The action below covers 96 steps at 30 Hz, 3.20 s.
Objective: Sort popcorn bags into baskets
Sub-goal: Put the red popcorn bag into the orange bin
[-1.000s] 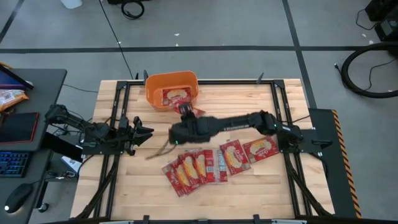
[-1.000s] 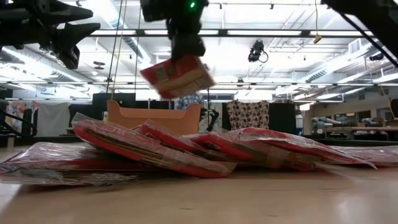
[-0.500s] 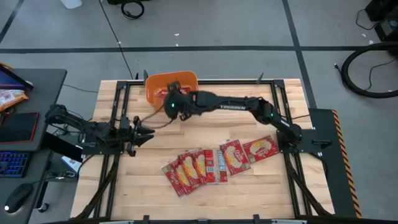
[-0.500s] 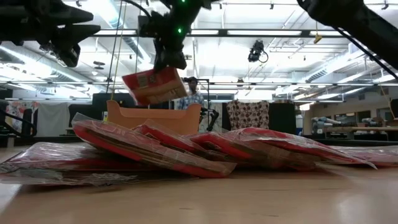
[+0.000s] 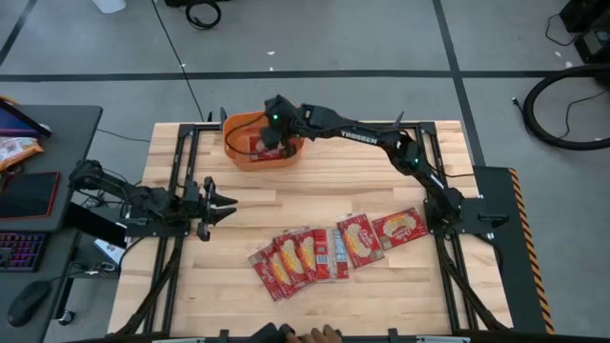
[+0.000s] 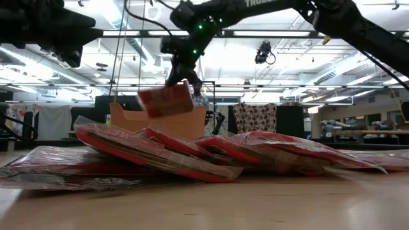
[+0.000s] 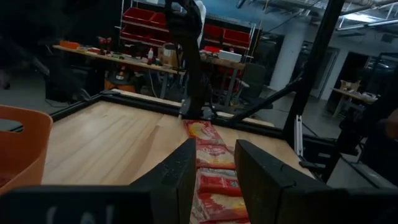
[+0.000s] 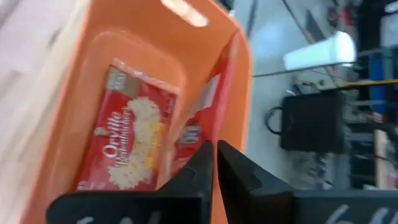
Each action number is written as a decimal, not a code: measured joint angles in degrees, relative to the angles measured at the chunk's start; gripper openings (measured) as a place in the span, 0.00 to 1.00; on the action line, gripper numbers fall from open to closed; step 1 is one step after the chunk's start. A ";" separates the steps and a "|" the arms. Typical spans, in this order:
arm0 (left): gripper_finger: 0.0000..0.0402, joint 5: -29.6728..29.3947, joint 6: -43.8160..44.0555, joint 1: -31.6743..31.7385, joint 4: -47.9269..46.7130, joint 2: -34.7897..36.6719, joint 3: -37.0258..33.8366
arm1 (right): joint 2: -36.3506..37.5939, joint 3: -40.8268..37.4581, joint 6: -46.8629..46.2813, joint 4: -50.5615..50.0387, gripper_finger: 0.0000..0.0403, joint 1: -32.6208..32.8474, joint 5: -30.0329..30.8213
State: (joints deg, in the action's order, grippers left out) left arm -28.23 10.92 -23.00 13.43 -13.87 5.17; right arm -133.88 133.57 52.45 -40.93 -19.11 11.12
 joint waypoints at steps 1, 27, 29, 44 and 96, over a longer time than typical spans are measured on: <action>0.29 0.00 0.00 0.00 0.00 0.00 0.00 | -0.01 -0.49 -0.58 -0.66 0.09 -0.29 -0.65; 0.29 8.08 6.34 0.02 5.75 -13.60 0.09 | 11.10 -1.65 -47.36 -39.14 0.26 23.87 7.11; 0.29 8.00 5.17 0.02 9.16 -17.08 0.09 | 11.15 -1.65 -48.98 -40.40 0.26 25.66 6.95; 0.29 7.95 3.66 0.02 30.84 -37.09 0.09 | 17.38 -26.96 -52.62 -20.62 0.25 36.29 7.10; 0.57 0.43 -5.96 -16.14 -50.85 -90.45 67.22 | 62.64 -100.44 -54.24 48.27 0.25 60.46 38.20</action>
State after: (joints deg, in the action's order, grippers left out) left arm -27.80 4.96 -39.15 -37.42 -104.32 72.39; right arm -71.24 33.12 -1.79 7.34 41.35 49.32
